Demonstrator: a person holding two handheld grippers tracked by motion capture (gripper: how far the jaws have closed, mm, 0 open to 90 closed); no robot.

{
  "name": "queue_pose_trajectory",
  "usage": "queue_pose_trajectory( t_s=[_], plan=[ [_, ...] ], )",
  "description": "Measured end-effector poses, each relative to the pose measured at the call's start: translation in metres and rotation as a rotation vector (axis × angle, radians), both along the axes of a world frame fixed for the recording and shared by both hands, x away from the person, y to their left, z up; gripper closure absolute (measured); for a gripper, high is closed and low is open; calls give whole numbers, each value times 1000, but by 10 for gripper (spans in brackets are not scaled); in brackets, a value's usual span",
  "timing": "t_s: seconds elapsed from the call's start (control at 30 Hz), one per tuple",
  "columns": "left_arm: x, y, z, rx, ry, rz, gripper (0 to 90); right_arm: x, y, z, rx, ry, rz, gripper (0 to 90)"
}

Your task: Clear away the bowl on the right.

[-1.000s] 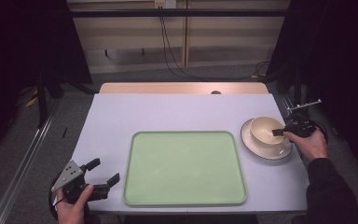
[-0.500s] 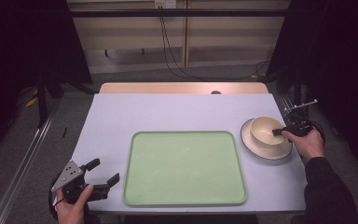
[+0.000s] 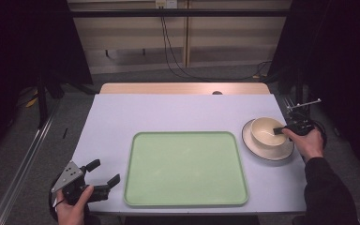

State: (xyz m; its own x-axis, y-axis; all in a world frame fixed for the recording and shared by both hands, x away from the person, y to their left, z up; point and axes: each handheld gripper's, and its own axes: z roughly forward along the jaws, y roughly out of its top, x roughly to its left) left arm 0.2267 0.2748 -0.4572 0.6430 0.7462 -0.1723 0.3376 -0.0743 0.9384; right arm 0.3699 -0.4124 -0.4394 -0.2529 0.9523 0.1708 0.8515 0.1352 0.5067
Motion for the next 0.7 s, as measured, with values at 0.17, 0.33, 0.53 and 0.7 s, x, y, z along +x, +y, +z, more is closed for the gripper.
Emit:
queue_pose_trajectory(
  t_s=[0.17, 0.33, 0.53, 0.7],
  plan=[
    [0, 1, 0, 0, 0, -3, 26, -1, -1, 0, 22, -2, -8, 842],
    [0, 1, 0, 1, 0, -4, 25, -1, -1, 1, 32, -10, -9, 842],
    [-1, 1, 0, 1, -1, -2, 26, -3, -3, 2, 67, -17, -17, 840],
    [0, 1, 0, 1, -2, -2, 26, -4, -8, 3, 78, -36, -4, 837]
  ],
)
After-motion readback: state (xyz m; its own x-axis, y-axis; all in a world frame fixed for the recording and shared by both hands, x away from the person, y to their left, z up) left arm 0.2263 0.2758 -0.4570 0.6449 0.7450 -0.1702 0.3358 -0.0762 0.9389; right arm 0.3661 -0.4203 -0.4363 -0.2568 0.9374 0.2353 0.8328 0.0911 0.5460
